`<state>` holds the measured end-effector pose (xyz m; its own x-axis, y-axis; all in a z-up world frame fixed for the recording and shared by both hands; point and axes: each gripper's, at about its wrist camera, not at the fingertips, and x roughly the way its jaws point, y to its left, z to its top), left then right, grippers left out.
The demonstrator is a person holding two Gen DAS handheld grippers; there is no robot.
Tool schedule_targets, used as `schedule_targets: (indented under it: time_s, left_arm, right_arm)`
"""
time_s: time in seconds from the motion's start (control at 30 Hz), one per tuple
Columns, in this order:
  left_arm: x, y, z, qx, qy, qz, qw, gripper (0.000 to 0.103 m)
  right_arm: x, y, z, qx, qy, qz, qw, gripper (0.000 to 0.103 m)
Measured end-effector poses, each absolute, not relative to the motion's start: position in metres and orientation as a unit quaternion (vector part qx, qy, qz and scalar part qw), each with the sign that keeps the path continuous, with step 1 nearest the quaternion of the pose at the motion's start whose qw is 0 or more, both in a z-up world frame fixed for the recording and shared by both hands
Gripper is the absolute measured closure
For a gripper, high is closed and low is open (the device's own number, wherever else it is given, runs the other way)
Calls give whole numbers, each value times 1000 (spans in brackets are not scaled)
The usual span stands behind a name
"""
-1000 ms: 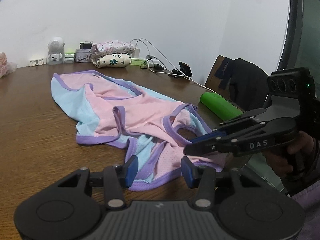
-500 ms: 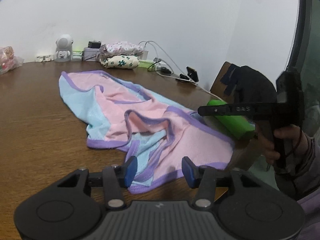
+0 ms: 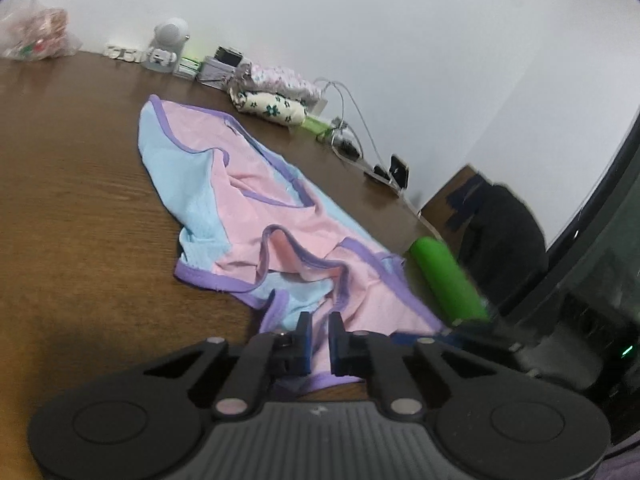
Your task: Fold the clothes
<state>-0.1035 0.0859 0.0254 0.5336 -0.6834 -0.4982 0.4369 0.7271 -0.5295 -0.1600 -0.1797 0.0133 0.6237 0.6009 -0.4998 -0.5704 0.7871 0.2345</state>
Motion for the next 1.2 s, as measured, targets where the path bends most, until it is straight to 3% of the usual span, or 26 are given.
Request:
schedule_targets:
  time_s: [0.27,0.37,0.4,0.47,0.53,0.6,0.63,0.77,0.83,0.9,1.2]
  left_arm:
    - [-122,96,15,-231,362,-322,844,100]
    - [-124,97,20,-221,354,-308,855,100]
    - [-125,96,24,-211,346,-304,862,100]
    - [-130,91,33,-184,322,-297,880,91]
    - [-139,75,44,-128,304,-300,895,53]
    - [-149,56,56,-64,286,-304,906,37]
    - [-155,44,60,-29,267,-313,911,33]
    - [-155,3,57,78,234,-271,930,33]
    - [-147,-12,48,117,246,-231,934,44]
    - [-141,-22,41,143,256,-199,935,51]
    - [-156,-41,34,304,188,-62,932,51]
  right_arm:
    - [-182,-180,2,-22,261,306,915,60]
    - [-185,-182,1,-40,253,290,922,92]
    - [-184,-183,2,-40,253,283,924,99]
    - [-178,-189,4,-14,259,279,924,100]
    - [-172,-198,12,23,256,282,924,100]
    - [-165,-204,24,51,253,283,923,100]
    - [-159,-208,31,71,254,288,920,100]
    - [-133,-221,54,157,260,313,900,100]
    - [-123,-223,60,179,264,315,894,100]
    - [-121,-222,61,174,266,308,897,100]
    - [-131,-206,61,97,262,248,927,100]
